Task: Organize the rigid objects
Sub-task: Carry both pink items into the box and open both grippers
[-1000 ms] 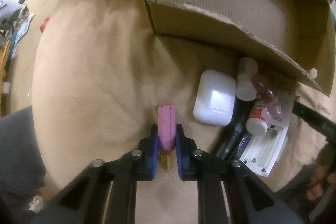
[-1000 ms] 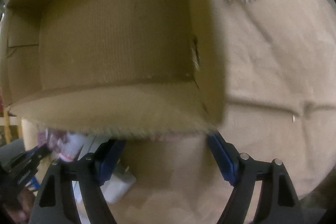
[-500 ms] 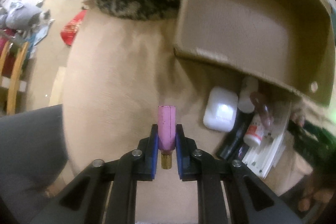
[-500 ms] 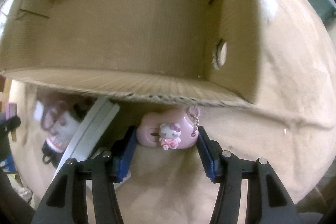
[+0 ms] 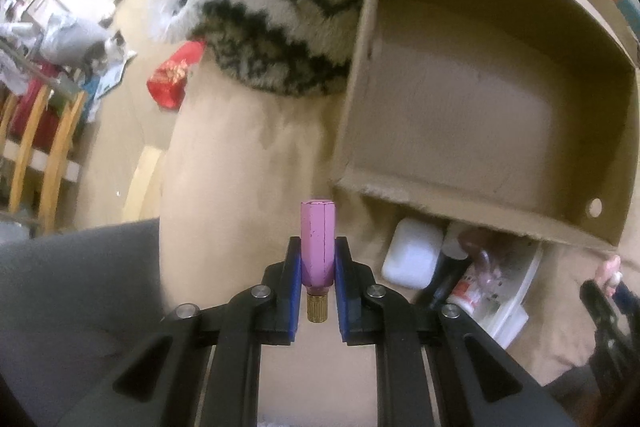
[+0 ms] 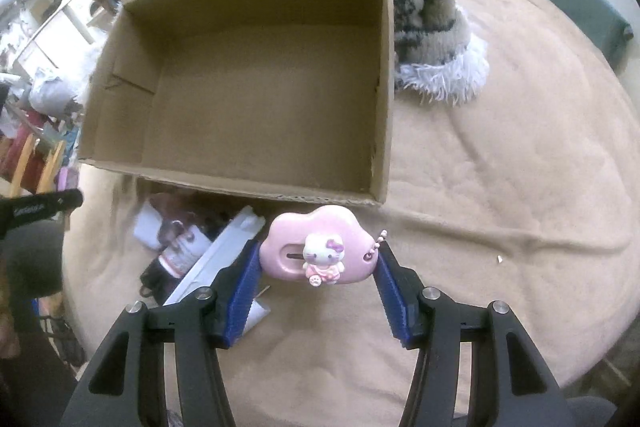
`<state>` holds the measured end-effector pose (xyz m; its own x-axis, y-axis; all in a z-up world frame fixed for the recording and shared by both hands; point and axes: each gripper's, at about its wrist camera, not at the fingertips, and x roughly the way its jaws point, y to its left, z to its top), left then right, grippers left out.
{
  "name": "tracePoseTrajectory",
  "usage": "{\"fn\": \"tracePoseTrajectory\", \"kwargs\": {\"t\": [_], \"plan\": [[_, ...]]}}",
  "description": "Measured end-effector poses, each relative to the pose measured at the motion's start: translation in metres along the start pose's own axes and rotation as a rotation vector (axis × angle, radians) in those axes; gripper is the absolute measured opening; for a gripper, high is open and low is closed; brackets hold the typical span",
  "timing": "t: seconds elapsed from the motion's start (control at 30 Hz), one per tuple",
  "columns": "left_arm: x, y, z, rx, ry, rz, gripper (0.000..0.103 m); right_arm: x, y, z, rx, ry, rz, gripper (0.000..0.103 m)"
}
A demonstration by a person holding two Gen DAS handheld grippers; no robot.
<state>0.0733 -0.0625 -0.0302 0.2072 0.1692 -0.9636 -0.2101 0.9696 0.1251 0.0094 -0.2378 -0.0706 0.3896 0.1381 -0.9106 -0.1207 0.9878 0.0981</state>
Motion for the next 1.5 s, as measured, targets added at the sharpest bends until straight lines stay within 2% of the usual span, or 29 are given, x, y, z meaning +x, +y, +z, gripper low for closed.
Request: {"fn": "tracePoseTrajectory", "kwargs": {"t": [0.1, 0.33, 0.5, 0.7, 0.83, 1.0, 1.17, 1.33, 1.5], "plan": [[-0.002, 0.002, 0.005, -0.001, -0.004, -0.002, 0.013, -0.007, -0.021, 0.005, 0.012, -0.009, 0.016, 0.059], [-0.005, 0.004, 0.006, -0.013, 0.001, 0.0, 0.013, -0.025, -0.02, 0.012, -0.009, -0.056, 0.013, 0.059], [-0.001, 0.02, 0.001, -0.022, -0.011, 0.022, 0.013, -0.029, -0.016, 0.013, -0.014, -0.073, 0.013, 0.059], [-0.021, 0.031, -0.007, -0.038, -0.071, 0.029, 0.013, -0.032, -0.018, 0.007, -0.008, -0.087, 0.01, 0.059], [-0.038, 0.03, -0.001, -0.043, -0.122, 0.002, 0.013, -0.042, -0.014, 0.011, -0.031, -0.14, -0.041, 0.059], [-0.053, 0.014, 0.014, -0.004, -0.186, -0.032, 0.013, -0.054, -0.009, 0.023, -0.039, -0.206, -0.013, 0.059], [-0.048, -0.005, 0.032, 0.037, -0.202, -0.071, 0.013, -0.061, 0.0, 0.046, -0.055, -0.253, 0.053, 0.059], [-0.029, -0.021, 0.047, 0.087, -0.206, -0.094, 0.013, -0.044, 0.011, 0.077, -0.055, -0.223, 0.171, 0.059], [-0.007, -0.032, 0.058, 0.128, -0.197, -0.109, 0.013, -0.012, 0.016, 0.099, -0.046, -0.172, 0.217, 0.059]]}}
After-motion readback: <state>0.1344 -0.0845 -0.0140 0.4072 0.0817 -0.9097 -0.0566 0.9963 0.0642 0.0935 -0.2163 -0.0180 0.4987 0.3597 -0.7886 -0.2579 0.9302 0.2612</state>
